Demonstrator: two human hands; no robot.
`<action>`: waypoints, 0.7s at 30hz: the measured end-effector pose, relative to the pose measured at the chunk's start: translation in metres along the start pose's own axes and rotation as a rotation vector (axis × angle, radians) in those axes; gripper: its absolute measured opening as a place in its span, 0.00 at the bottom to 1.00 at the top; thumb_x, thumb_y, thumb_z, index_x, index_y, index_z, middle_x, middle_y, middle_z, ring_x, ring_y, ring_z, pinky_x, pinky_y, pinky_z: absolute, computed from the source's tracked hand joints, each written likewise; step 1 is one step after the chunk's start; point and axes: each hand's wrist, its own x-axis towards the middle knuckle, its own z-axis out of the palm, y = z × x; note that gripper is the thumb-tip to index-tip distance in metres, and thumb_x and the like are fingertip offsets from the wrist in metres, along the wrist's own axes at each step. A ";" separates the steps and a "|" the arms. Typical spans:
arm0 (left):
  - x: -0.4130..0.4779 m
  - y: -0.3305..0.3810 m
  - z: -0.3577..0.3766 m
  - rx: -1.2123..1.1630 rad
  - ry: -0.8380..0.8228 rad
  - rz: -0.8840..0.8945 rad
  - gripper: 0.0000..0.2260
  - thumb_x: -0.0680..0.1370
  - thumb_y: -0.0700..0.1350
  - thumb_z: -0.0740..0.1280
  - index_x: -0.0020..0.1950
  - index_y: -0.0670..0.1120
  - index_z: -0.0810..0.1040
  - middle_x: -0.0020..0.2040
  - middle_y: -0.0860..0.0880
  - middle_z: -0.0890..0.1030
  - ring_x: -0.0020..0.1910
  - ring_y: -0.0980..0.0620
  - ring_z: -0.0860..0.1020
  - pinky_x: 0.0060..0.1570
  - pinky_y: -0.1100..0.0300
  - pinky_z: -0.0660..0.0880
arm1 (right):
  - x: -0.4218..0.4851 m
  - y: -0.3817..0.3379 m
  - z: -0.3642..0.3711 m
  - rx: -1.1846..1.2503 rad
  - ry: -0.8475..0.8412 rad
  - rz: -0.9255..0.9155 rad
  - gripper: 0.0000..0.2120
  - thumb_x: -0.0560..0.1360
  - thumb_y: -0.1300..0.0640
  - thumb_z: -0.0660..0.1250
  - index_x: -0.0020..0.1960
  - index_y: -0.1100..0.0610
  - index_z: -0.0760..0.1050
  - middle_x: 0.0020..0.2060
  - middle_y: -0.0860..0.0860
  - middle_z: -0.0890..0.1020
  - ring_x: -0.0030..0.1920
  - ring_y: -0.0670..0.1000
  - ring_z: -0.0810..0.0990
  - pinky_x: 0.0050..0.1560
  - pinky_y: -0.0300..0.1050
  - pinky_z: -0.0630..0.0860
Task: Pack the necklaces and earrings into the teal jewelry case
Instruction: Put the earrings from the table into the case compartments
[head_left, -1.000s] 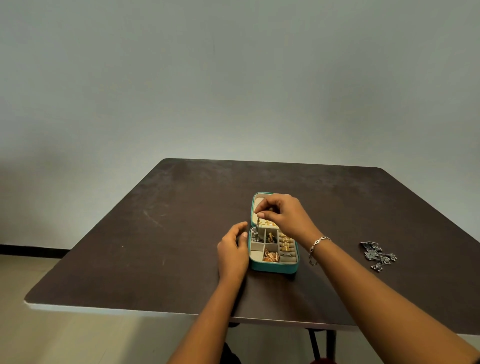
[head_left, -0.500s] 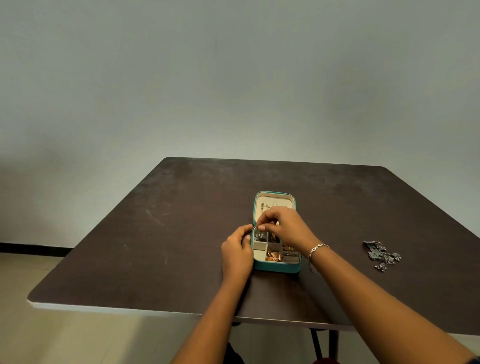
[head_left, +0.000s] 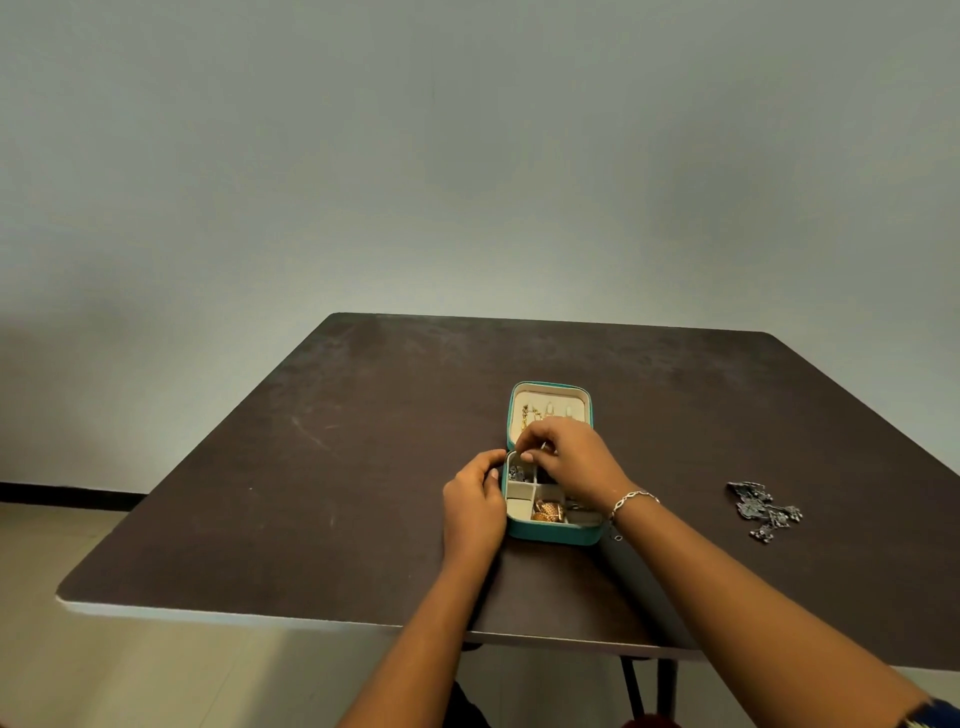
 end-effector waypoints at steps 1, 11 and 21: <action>0.000 0.000 0.000 -0.002 0.003 0.003 0.13 0.80 0.37 0.56 0.60 0.45 0.76 0.55 0.47 0.80 0.48 0.57 0.77 0.37 0.72 0.73 | -0.002 0.001 -0.004 0.005 0.031 -0.009 0.06 0.74 0.61 0.66 0.49 0.57 0.80 0.47 0.51 0.82 0.45 0.46 0.75 0.47 0.39 0.70; -0.011 0.007 0.000 -0.017 0.156 0.152 0.12 0.79 0.36 0.58 0.59 0.43 0.77 0.54 0.48 0.80 0.49 0.58 0.76 0.41 0.71 0.72 | -0.068 0.055 -0.048 -0.008 0.218 -0.069 0.02 0.72 0.61 0.68 0.44 0.57 0.80 0.38 0.52 0.80 0.41 0.51 0.76 0.42 0.46 0.72; -0.037 0.049 0.044 -0.079 0.231 0.605 0.10 0.77 0.44 0.58 0.54 0.45 0.76 0.47 0.55 0.75 0.48 0.57 0.75 0.49 0.63 0.72 | -0.134 0.135 -0.080 0.058 0.442 0.142 0.03 0.71 0.64 0.69 0.41 0.57 0.80 0.37 0.49 0.80 0.40 0.48 0.77 0.40 0.38 0.71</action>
